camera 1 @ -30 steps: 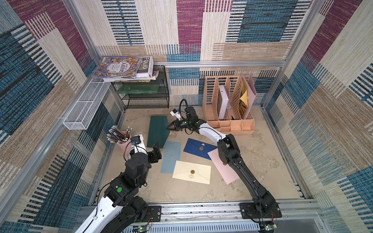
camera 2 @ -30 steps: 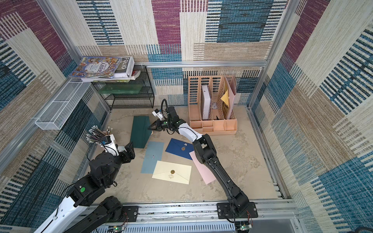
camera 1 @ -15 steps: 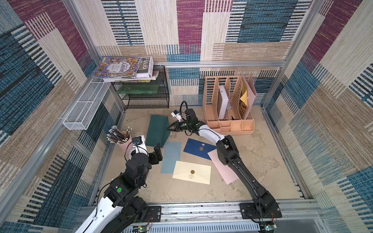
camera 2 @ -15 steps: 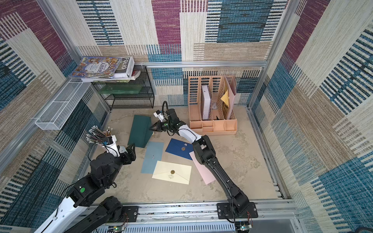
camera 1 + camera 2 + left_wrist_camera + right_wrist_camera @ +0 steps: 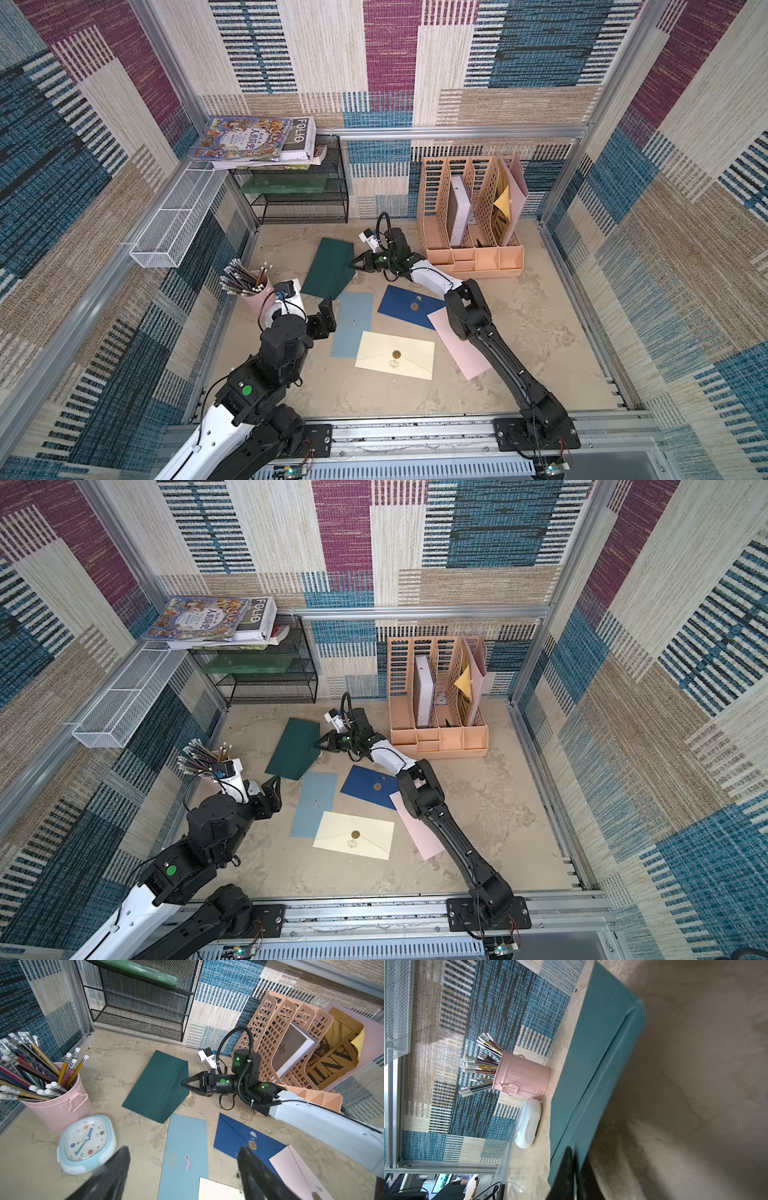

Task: Open the envelope
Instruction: Place the envelope at the center of the board.

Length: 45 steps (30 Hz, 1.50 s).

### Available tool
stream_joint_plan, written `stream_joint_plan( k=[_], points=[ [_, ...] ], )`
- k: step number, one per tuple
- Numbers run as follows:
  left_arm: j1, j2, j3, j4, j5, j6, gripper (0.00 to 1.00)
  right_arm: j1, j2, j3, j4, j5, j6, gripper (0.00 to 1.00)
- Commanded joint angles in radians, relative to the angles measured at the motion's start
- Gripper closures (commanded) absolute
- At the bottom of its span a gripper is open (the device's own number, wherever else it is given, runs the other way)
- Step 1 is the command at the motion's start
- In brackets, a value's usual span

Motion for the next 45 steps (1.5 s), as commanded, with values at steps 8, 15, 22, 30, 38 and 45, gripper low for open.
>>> stream_joint_plan(
  k=[8, 15, 22, 30, 38, 45],
  points=[
    [0.001, 0.024, 0.003, 0.028, 0.029, -0.006, 0.18, -0.007, 0.026, 0.005, 0.125, 0.027, 0.065, 0.6],
    [0.001, 0.039, 0.004, 0.04, 0.04, -0.002, 0.18, -0.006, 0.01, 0.005, 0.068, 0.055, 0.013, 0.44],
    [0.001, 0.04, 0.008, 0.043, 0.044, 0.002, 0.18, -0.007, -0.023, 0.005, -0.005, 0.129, -0.061, 0.43],
    [0.001, 0.039, 0.003, 0.044, 0.052, -0.001, 0.18, -0.011, -0.088, 0.005, -0.113, 0.19, -0.163, 0.43],
    [0.001, 0.056, 0.016, 0.02, 0.066, -0.018, 0.18, 0.003, -0.193, 0.001, -0.275, 0.284, -0.276, 0.42],
    [0.001, 0.132, 0.041, -0.006, 0.133, -0.048, 0.19, 0.03, -0.392, -0.159, -0.475, 0.498, -0.405, 0.44]
  ],
)
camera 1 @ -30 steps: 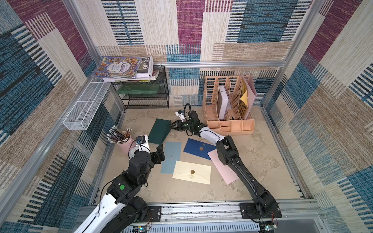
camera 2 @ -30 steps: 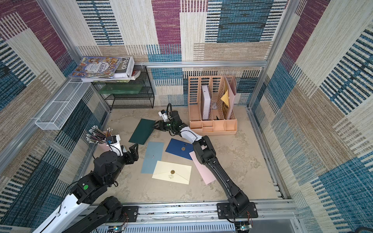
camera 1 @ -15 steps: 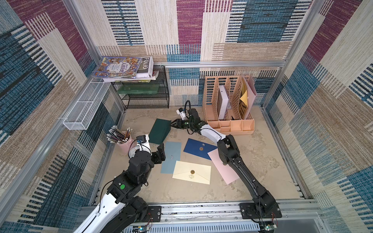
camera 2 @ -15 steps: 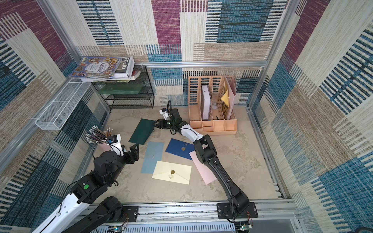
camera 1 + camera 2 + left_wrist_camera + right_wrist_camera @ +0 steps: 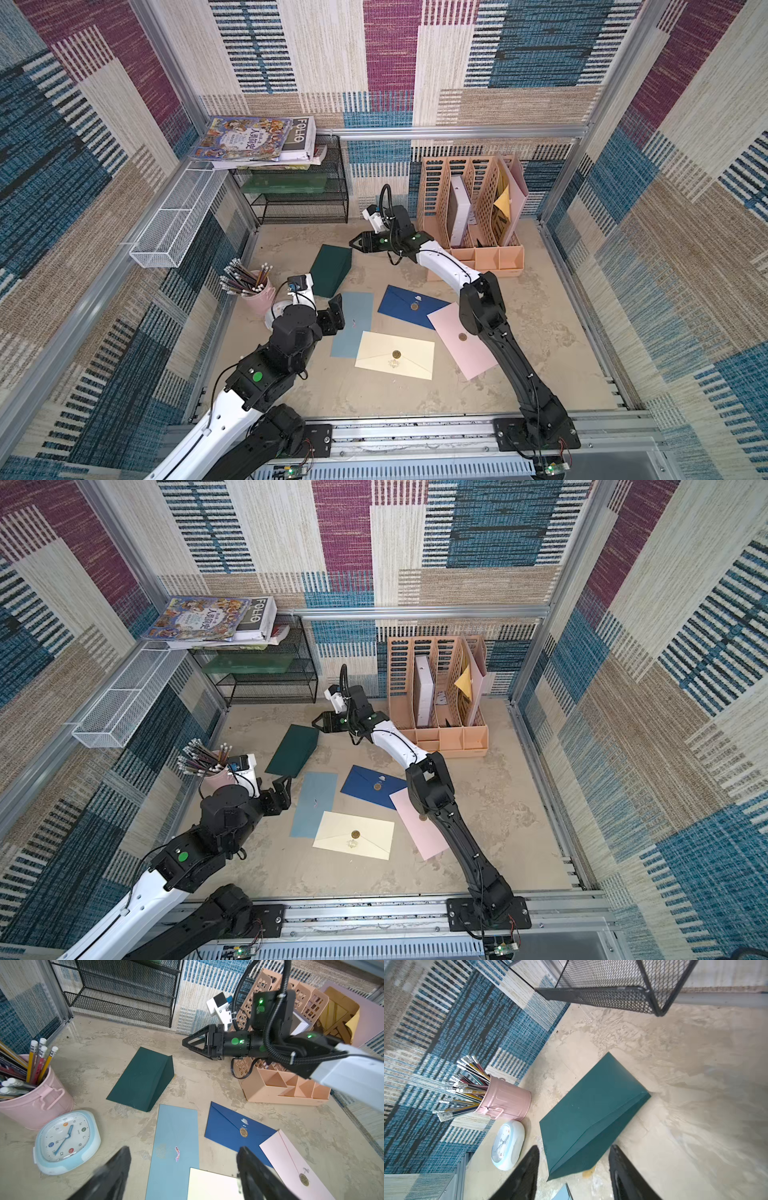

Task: Open the envelope
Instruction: Place the envelope at the center of the board, then move the envelope to the center of the board.

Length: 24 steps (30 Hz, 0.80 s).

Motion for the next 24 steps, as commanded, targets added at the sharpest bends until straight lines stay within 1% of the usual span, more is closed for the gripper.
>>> stream_joint_plan(
  k=[1, 4, 7, 12, 15, 17, 20, 22, 24],
  points=[
    [0.001, 0.027, 0.006, -0.004, 0.054, -0.026, 0.19, 0.017, -0.1, -0.092, -0.125, 0.148, -0.095, 0.44],
    [0.001, 0.062, 0.009, -0.008, 0.083, -0.04, 0.2, 0.029, -0.223, -0.258, -0.135, 0.22, -0.109, 0.45],
    [0.001, 0.096, 0.018, -0.032, 0.094, -0.06, 0.21, 0.036, -0.363, -0.47, -0.101, 0.258, -0.11, 0.46],
    [0.001, 0.121, 0.011, -0.048, 0.08, -0.101, 0.21, 0.082, -0.614, -0.835, -0.046, 0.278, -0.137, 0.47],
    [0.001, 0.148, 0.006, -0.032, 0.087, -0.115, 0.21, 0.113, -0.744, -1.047, -0.002, 0.26, -0.12, 0.47],
    [0.001, 0.183, 0.014, -0.026, 0.095, -0.125, 0.21, 0.13, -0.81, -1.157, 0.018, 0.252, -0.093, 0.47],
    [0.001, 0.248, 0.03, -0.007, 0.118, -0.131, 0.22, 0.162, -0.884, -1.26, 0.04, 0.243, -0.063, 0.47],
    [0.001, 0.289, 0.037, 0.014, 0.126, -0.132, 0.22, 0.191, -0.906, -1.293, 0.046, 0.244, -0.059, 0.47],
    [0.005, 0.334, 0.049, 0.038, 0.136, -0.132, 0.22, 0.206, -0.906, -1.308, 0.042, 0.279, -0.054, 0.47]
  ],
)
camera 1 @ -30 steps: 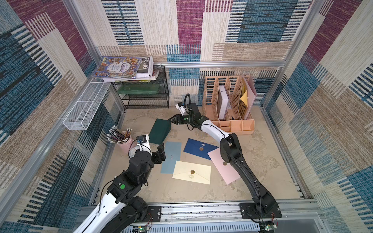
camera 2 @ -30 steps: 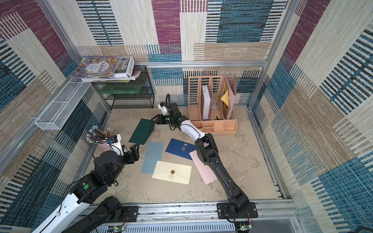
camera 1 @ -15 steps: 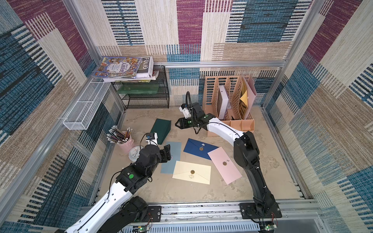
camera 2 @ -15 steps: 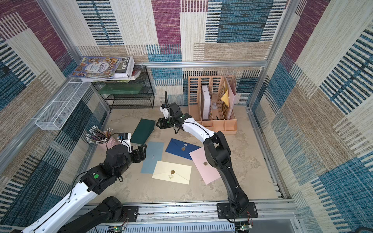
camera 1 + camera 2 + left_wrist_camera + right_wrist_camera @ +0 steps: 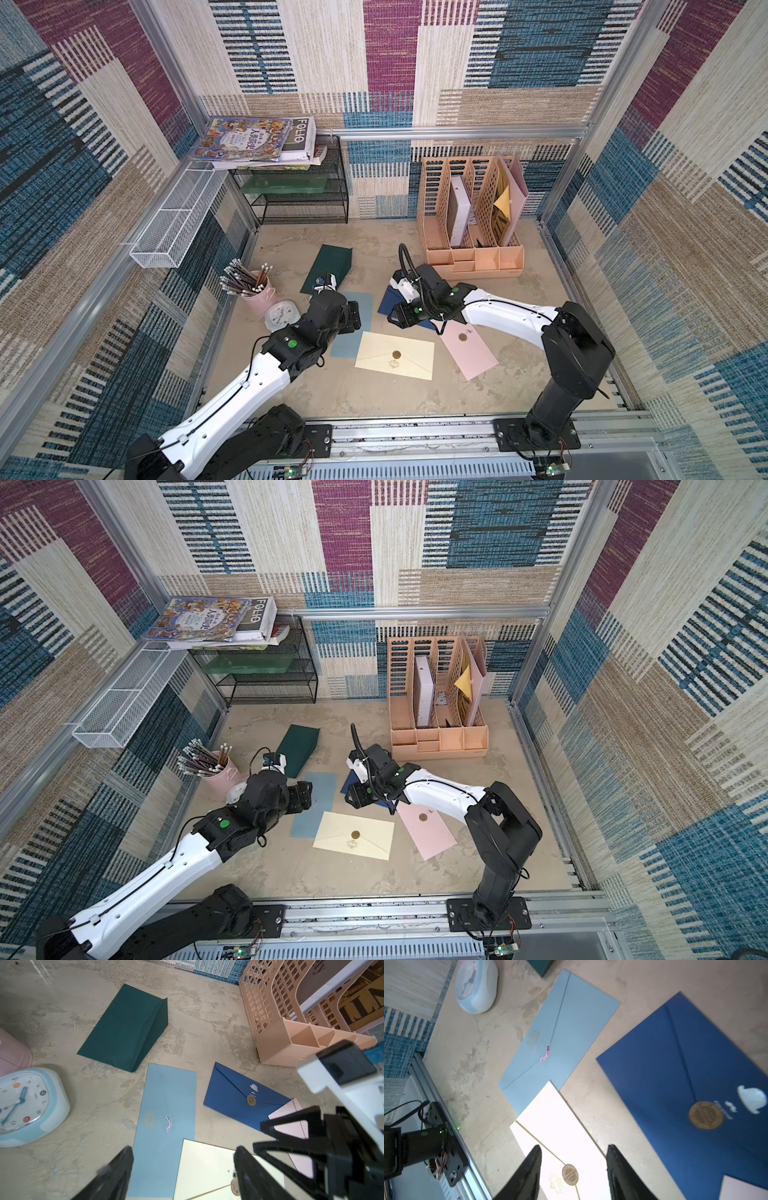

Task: Open the envelope
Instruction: Move the envelope to the center of the board.

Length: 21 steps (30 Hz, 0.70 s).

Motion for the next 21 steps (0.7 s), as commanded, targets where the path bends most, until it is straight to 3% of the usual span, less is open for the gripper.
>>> stream_joint_plan(
  k=[1, 12, 21],
  points=[
    [0.006, 0.059, 0.021, 0.067, 0.036, -0.006, 0.22, 0.011, -0.001, -0.018, 0.04, 0.043, 0.019, 0.46],
    [0.039, 0.28, 0.052, 0.164, 0.214, -0.07, 0.22, -0.056, 0.082, 0.017, 0.027, 0.068, 0.008, 0.47],
    [0.04, 0.375, 0.076, 0.209, 0.28, -0.092, 0.22, -0.119, -0.053, -0.124, 0.005, 0.116, 0.027, 0.47]
  ],
)
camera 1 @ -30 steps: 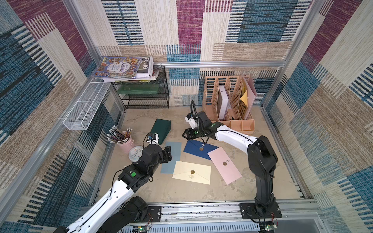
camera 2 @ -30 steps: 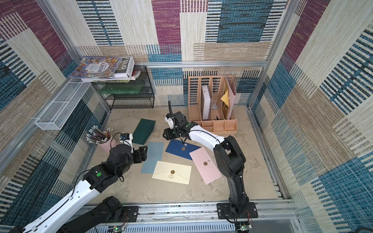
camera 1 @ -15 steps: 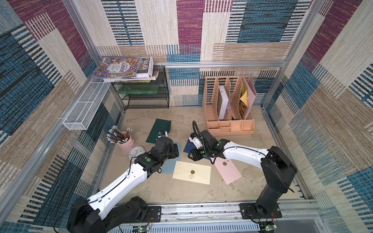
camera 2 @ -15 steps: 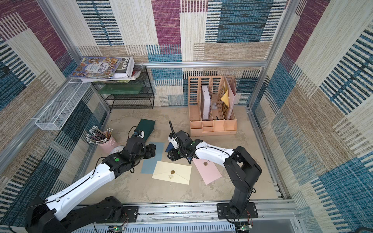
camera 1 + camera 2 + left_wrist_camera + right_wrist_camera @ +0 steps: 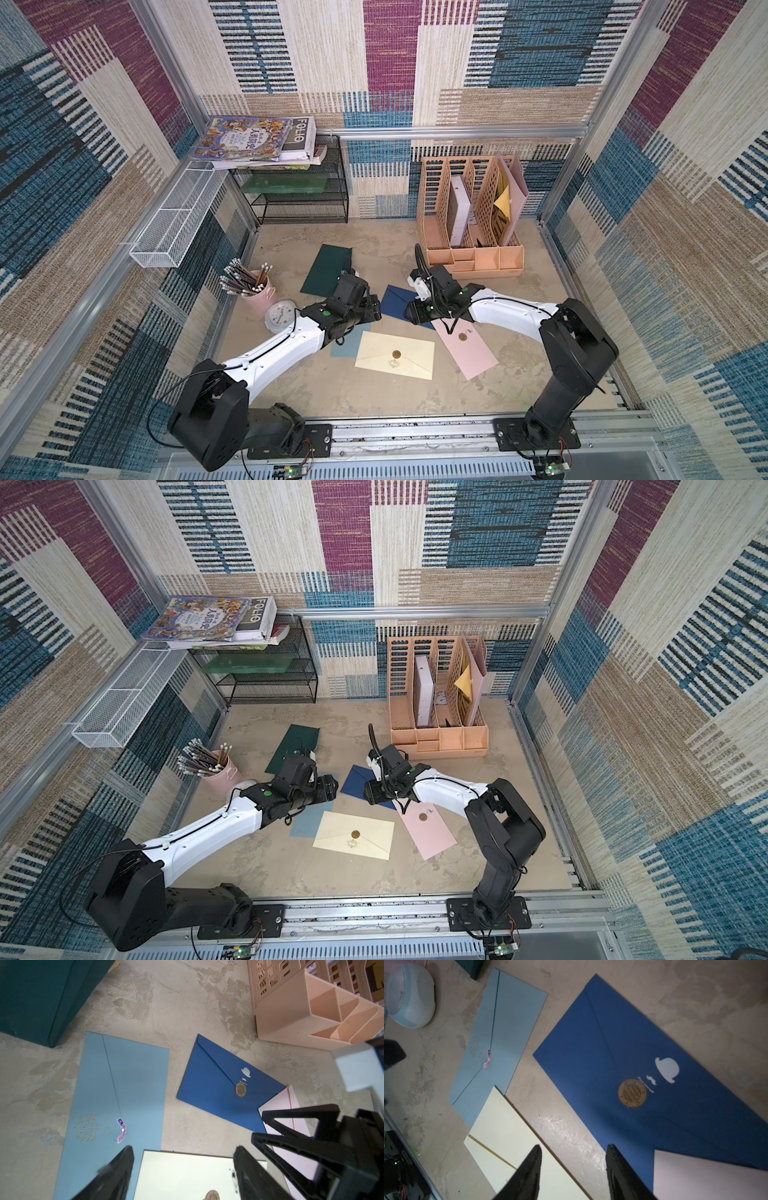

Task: Open the envelope
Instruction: Move the envelope to the center of the board.

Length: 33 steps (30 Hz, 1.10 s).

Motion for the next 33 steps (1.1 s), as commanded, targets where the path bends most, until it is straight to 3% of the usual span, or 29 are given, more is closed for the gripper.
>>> stream_joint_plan(
  k=[1, 12, 33],
  points=[
    [0.002, 0.021, 0.012, 0.05, 0.04, -0.014, 0.22, 0.001, -0.061, -0.045, -0.025, 0.053, 0.015, 0.47],
    [0.001, 0.095, 0.049, 0.089, 0.092, -0.018, 0.22, -0.016, -0.332, -0.287, -0.141, 0.158, 0.144, 0.46],
    [0.001, 0.261, 0.175, 0.13, 0.182, 0.004, 0.23, -0.052, -0.479, -0.542, -0.207, 0.137, 0.318, 0.45]
  ],
)
